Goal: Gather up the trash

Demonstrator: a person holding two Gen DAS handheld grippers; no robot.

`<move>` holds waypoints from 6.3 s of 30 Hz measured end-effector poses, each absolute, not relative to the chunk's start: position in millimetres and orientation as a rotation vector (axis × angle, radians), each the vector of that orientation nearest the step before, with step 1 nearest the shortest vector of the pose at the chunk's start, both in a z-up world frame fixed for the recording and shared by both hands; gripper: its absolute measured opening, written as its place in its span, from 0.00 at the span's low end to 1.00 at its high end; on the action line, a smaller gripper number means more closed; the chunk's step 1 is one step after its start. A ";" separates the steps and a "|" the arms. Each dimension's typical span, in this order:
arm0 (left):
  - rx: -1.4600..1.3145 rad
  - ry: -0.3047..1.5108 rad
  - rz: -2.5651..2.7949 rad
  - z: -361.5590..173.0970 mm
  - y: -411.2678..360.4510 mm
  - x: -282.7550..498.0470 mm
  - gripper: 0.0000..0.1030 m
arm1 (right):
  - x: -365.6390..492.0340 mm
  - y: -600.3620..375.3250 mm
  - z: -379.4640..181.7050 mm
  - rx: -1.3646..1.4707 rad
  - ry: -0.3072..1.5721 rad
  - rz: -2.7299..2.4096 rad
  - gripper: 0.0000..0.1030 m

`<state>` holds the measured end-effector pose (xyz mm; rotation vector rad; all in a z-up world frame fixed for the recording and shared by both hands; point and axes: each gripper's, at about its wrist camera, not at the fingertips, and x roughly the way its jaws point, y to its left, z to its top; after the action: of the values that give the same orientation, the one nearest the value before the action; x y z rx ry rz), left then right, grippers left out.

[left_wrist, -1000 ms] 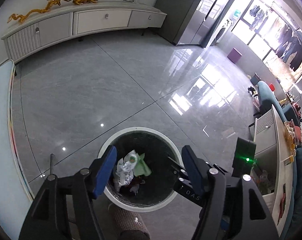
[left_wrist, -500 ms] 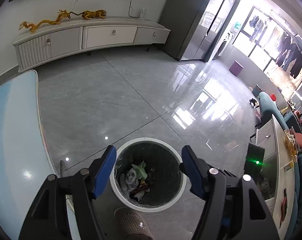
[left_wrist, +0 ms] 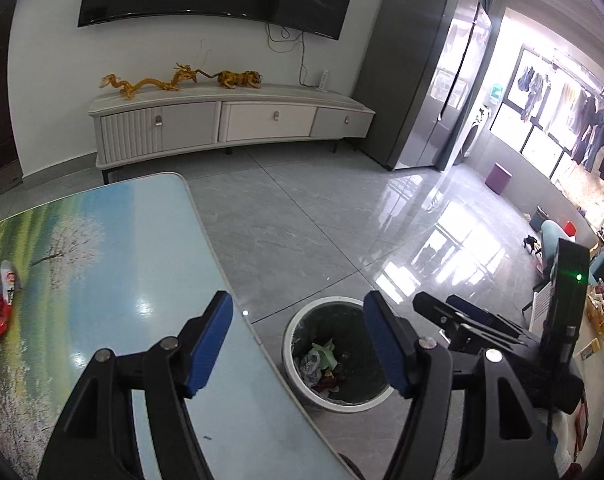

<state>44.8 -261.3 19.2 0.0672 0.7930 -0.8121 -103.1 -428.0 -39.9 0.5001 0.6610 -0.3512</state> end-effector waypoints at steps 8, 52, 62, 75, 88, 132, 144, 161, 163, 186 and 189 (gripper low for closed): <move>0.006 0.733 -0.656 24.0 -160.4 58.2 0.64 | -88.5 -371.5 -5.4 0.404 0.654 -0.275 0.66; -0.284 0.890 -0.103 -84.2 71.5 165.0 0.50 | 125.7 -133.9 -44.2 0.288 0.858 0.306 0.66; -0.300 0.859 -0.091 -87.8 77.8 165.1 0.36 | 176.1 -97.5 -71.0 0.395 0.919 0.313 0.66; -0.359 0.845 -0.124 -89.9 85.6 158.1 0.25 | 181.6 -73.1 -81.8 0.304 0.934 0.244 0.33; -0.372 0.850 -0.143 -87.1 89.4 120.4 0.24 | 129.1 -94.1 -83.8 0.296 0.923 0.310 0.22; 0.064 0.848 -0.818 -5.5 -276.2 35.6 0.24 | -98.4 -456.1 -95.0 0.682 0.652 -0.335 0.22; 0.143 1.042 -0.880 -78.3 -400.8 56.2 0.26 | -94.4 -511.9 -167.5 0.766 0.768 -0.448 0.26; 0.111 0.990 -0.782 -62.6 -384.9 57.1 0.60 | -96.5 -494.4 -146.0 0.670 0.785 -0.511 0.67; 0.118 0.925 -0.724 -48.8 -363.9 54.2 0.66 | -91.2 -477.3 -131.1 0.621 0.772 -0.500 0.73; 0.006 0.518 -0.164 45.7 -112.2 -4.2 0.88 | -91.2 -269.6 -7.5 0.192 0.540 -0.330 1.00; -0.003 0.489 -0.146 45.4 -96.0 -17.7 0.90 | -96.6 -256.7 -6.2 0.163 0.519 -0.331 1.00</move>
<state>-17.7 -96.0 45.4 -0.0026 0.4894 -0.1458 -96.6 -256.7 -6.2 0.1630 0.5194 -0.3311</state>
